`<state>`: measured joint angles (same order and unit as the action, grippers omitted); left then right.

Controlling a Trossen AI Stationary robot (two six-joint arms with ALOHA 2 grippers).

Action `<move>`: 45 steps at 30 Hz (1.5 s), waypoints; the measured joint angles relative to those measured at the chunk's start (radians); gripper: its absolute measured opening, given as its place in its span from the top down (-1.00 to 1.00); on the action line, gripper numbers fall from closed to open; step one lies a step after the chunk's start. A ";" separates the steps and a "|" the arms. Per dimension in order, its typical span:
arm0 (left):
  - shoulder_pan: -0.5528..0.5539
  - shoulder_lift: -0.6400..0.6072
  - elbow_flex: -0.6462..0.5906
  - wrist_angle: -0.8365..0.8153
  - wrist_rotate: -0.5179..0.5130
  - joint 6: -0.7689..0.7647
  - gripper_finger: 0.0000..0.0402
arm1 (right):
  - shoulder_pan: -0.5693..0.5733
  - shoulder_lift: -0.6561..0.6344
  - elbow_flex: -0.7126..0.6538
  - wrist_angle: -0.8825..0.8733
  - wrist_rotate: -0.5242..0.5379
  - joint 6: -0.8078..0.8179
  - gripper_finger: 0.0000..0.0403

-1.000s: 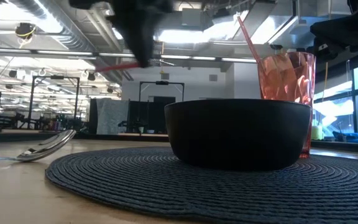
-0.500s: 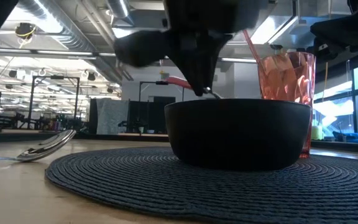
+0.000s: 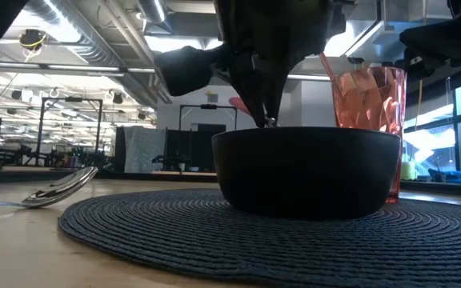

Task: Pick & Place Utensil
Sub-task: Put the pink fork into the black bowl on the black mat, then put the orange spoon into the black bowl on the black mat

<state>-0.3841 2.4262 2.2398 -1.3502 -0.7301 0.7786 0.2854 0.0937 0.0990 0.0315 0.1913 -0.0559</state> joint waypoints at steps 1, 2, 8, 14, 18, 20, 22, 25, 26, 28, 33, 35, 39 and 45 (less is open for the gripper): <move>0.000 0.007 0.002 0.011 -0.004 0.002 0.84 | 0.000 0.000 0.000 0.000 0.000 0.000 0.88; 0.000 0.014 0.002 0.020 -0.019 0.002 0.84 | 0.000 0.000 0.000 0.000 0.000 0.000 0.88; 0.000 0.049 -0.001 0.024 -0.029 0.035 0.84 | 0.000 0.000 0.000 -0.001 0.000 0.001 0.88; -0.002 0.056 -0.002 0.041 -0.011 0.053 0.84 | 0.000 0.000 0.000 -0.008 0.000 0.000 0.88; -0.002 0.055 -0.002 0.038 0.023 0.076 0.84 | 0.000 0.000 0.000 -0.008 0.000 0.000 0.88; -0.002 0.055 -0.002 0.043 0.033 0.074 0.83 | 0.000 0.000 0.000 -0.008 0.000 0.000 0.88; -0.002 0.055 -0.002 0.046 0.033 0.051 0.78 | 0.000 0.000 0.000 -0.008 0.000 0.000 0.88; -0.001 0.055 -0.002 0.046 0.033 0.035 0.67 | 0.000 0.000 0.000 -0.008 0.000 0.000 0.88; 0.000 0.055 -0.002 0.046 0.031 0.032 0.63 | 0.000 0.000 0.000 -0.008 0.000 0.000 0.88; 0.000 0.055 -0.002 0.046 0.022 0.031 0.57 | 0.000 0.000 0.000 -0.008 0.000 0.000 0.88; -0.007 0.055 -0.002 0.045 0.006 0.030 0.50 | 0.000 0.000 0.000 -0.008 0.000 0.000 0.88; -0.014 0.053 -0.002 0.038 -0.050 0.023 0.50 | 0.000 0.000 0.000 -0.008 0.000 0.000 0.88; -0.034 0.015 0.021 -0.088 -0.143 -0.110 0.52 | 0.000 0.000 0.000 -0.008 0.000 0.000 0.88; 0.053 -0.247 -0.053 -0.180 0.317 -0.619 0.65 | 0.000 0.000 0.000 -0.012 0.000 0.016 0.88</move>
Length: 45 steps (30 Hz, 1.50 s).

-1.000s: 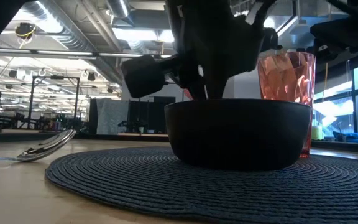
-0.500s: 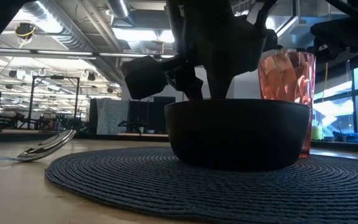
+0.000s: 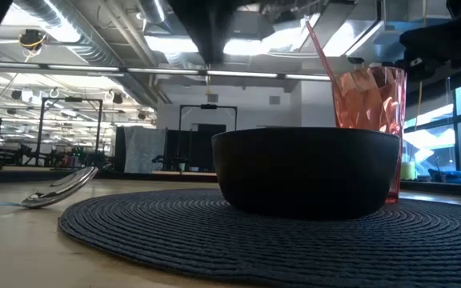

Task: Pick & Place Utensil
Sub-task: Put the orange spoon into the black bowl on the black mat

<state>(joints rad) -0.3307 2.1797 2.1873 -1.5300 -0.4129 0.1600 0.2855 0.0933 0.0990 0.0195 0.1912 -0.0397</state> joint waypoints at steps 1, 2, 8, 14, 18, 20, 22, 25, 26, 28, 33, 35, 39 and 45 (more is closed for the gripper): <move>0.024 -0.061 -0.046 0.019 0.060 -0.063 0.68 | 0.000 0.000 0.000 -0.002 0.000 0.004 0.88; 0.042 -0.120 -0.103 0.045 0.095 -0.110 0.71 | 0.000 0.000 0.000 -0.005 0.000 0.006 0.88; 0.072 -0.472 -0.589 0.387 0.184 -0.120 0.88 | 0.000 0.002 0.000 -0.007 0.000 0.006 0.88; 0.068 -0.847 -1.161 0.976 0.255 -0.218 0.99 | 0.000 0.002 0.000 -0.007 0.001 -0.017 0.88; 0.059 -1.033 -1.448 1.261 0.230 -0.373 0.98 | 0.000 0.002 0.000 -0.006 0.001 -0.016 0.88; 0.044 -1.104 -1.561 1.372 0.222 -0.456 0.99 | 0.000 0.002 0.000 -0.004 0.001 -0.015 0.88; 0.025 -1.155 -1.654 1.485 0.156 -0.588 0.99 | 0.000 0.002 0.000 -0.003 0.001 -0.015 0.88; -0.004 -1.172 -1.727 1.465 0.069 -0.811 0.99 | 0.000 0.002 0.000 -0.003 0.001 -0.014 0.88; -0.017 -1.170 -1.736 1.435 0.066 -0.851 0.99 | 0.000 0.002 0.000 -0.003 0.001 -0.015 0.88; -0.055 -1.152 -1.739 1.376 0.062 -0.916 0.99 | 0.000 0.002 0.000 -0.003 0.001 -0.016 0.88; -0.159 -1.070 -1.675 1.215 0.033 -1.120 0.99 | 0.000 0.002 0.000 -0.003 0.001 -0.016 0.88; -0.201 -1.015 -1.620 1.112 0.038 -1.213 0.99 | 0.000 0.002 0.000 -0.003 0.001 -0.017 0.88; -0.279 -0.877 -1.468 0.917 0.055 -1.362 0.99 | 0.000 0.002 0.000 -0.003 0.001 -0.017 0.88; -0.344 -0.696 -1.245 0.771 0.041 -1.408 0.98 | 0.000 0.002 0.000 -0.003 0.000 -0.011 0.88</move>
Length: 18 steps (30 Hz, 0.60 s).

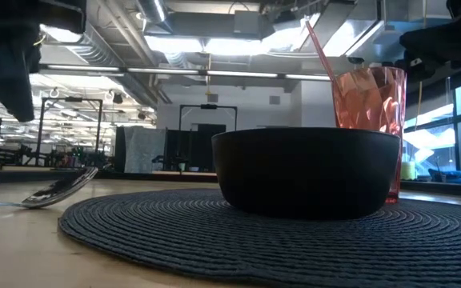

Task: Pick & Place Utensil
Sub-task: Put the orange spoon into the black bowl on the black mat

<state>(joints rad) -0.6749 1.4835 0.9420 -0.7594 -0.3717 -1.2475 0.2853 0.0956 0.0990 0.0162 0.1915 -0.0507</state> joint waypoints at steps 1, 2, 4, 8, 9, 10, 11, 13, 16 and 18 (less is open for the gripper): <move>-0.002 0.024 0.028 -0.013 0.000 -0.006 0.97 | 0.000 0.000 0.000 0.000 0.000 0.001 0.88; -0.001 0.045 0.050 -0.026 -0.001 -0.006 0.96 | 0.000 0.000 0.000 0.000 0.000 0.001 0.88; 0.003 0.079 0.084 -0.030 0.000 0.014 0.92 | 0.000 0.000 0.000 0.000 0.000 0.001 0.88; 0.019 0.111 0.095 -0.032 0.011 0.046 0.78 | 0.000 0.000 0.000 -0.003 -0.001 0.001 0.88; 0.024 0.116 0.095 -0.036 0.015 0.046 0.73 | 0.000 0.000 0.000 -0.003 0.000 0.001 0.88; 0.025 0.123 0.095 -0.033 0.021 0.046 0.68 | 0.000 0.000 0.000 -0.003 0.000 0.001 0.88; 0.026 0.129 0.095 -0.030 0.030 0.045 0.63 | 0.000 0.000 0.000 -0.003 -0.001 0.001 0.88; 0.030 0.145 0.095 -0.023 0.064 0.040 0.52 | 0.000 0.000 0.000 -0.004 0.000 0.001 0.88; 0.030 0.170 0.095 0.007 0.118 0.039 0.37 | 0.000 0.000 0.000 -0.006 0.000 0.000 0.88; 0.030 0.189 0.095 0.024 0.145 0.038 0.26 | 0.000 0.000 0.000 -0.007 -0.001 0.000 0.88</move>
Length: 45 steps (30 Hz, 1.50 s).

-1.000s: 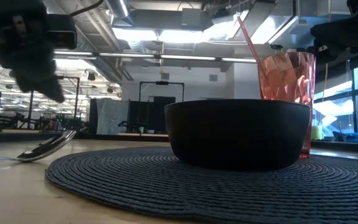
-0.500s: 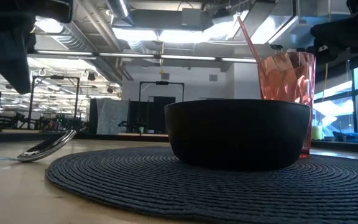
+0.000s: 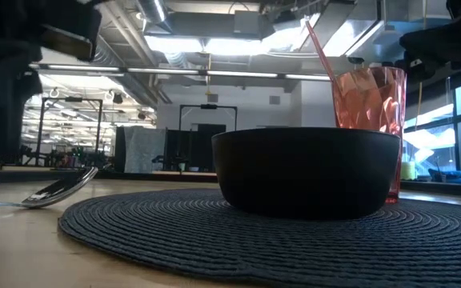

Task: Pick & Place Utensil
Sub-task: Put the orange spoon into the black bowl on the black mat

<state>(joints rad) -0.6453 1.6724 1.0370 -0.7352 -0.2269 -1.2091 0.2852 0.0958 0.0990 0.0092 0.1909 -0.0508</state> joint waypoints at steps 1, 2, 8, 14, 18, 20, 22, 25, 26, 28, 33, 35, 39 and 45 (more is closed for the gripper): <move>0.000 0.009 0.000 0.009 0.013 0.000 0.21 | 0.000 0.000 0.000 0.000 0.000 0.002 0.88; 0.000 0.019 0.000 0.018 0.024 0.000 0.16 | 0.000 0.000 0.000 0.000 0.000 0.004 0.88; 0.006 0.063 0.000 0.031 0.070 0.002 -0.06 | 0.000 0.000 0.000 -0.001 0.000 0.015 0.88; 0.013 0.080 0.000 0.038 0.074 0.018 -0.08 | 0.000 0.000 0.000 0.000 0.000 0.015 0.88; 0.028 0.080 0.000 0.044 0.060 0.018 -0.05 | 0.000 0.000 0.000 -0.001 0.000 0.015 0.88; 0.034 0.080 0.000 0.044 0.054 0.025 -0.01 | 0.000 0.000 0.000 -0.001 0.000 0.015 0.88; 0.042 0.086 0.000 0.047 0.055 0.030 0.04 | 0.000 0.000 0.000 -0.001 0.000 0.016 0.88; 0.048 0.112 -0.001 0.049 0.092 0.034 0.12 | 0.000 0.000 0.000 -0.001 0.000 0.016 0.88; 0.048 0.120 0.000 0.052 0.101 0.037 0.14 | 0.000 0.000 0.000 -0.001 0.000 0.016 0.88; 0.048 0.135 0.003 0.053 0.111 0.045 0.17 | 0.000 0.000 0.000 -0.001 0.000 0.016 0.88; 0.049 0.152 0.003 0.047 0.118 0.115 0.26 | 0.000 0.000 0.000 -0.001 0.000 0.016 0.88; 0.053 0.153 0.003 0.033 0.125 0.159 0.32 | 0.000 0.000 0.000 -0.001 0.001 0.016 0.88; 0.054 0.154 0.005 0.007 0.135 0.283 0.53 | 0.000 0.000 0.000 -0.001 0.001 0.016 0.88; 0.053 0.154 0.005 -0.010 0.142 0.424 0.93 | 0.000 0.000 0.000 -0.001 0.001 0.011 0.88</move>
<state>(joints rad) -0.5919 1.8265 1.0420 -0.7453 -0.0845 -0.7853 0.2854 0.0959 0.0990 0.0086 0.1917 -0.0395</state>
